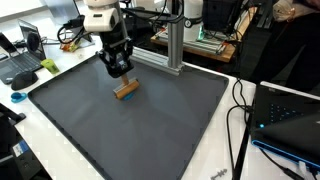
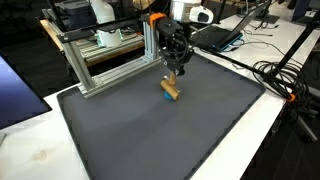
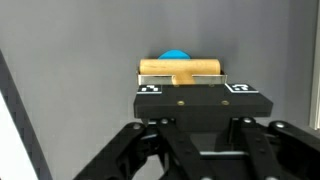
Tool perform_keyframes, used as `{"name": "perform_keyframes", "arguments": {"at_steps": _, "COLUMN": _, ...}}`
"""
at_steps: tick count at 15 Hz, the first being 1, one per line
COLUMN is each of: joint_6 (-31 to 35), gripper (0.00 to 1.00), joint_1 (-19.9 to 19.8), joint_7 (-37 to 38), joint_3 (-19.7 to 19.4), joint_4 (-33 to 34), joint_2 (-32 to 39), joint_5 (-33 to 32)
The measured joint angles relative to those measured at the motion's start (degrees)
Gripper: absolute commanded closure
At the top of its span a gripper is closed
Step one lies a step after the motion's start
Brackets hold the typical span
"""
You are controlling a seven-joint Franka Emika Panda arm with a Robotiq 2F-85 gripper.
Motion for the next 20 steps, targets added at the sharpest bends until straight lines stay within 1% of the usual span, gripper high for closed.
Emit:
{"name": "perform_keyframes", "arguments": {"at_steps": 10, "joint_6": 0.54, "gripper": 0.78, "joint_1": 0.02, "joint_7": -0.39, "joint_3": 1.13, "joint_4": 0.00, "joint_2": 0.13, "joint_5": 0.90}}
{"name": "perform_keyframes", "arguments": {"at_steps": 20, "joint_6": 0.59, "gripper": 0.78, "joint_1": -0.48, "joint_7": -0.35, "joint_3": 0.75, "joint_4": -0.12, "joint_2": 0.09, "joint_5": 1.23}}
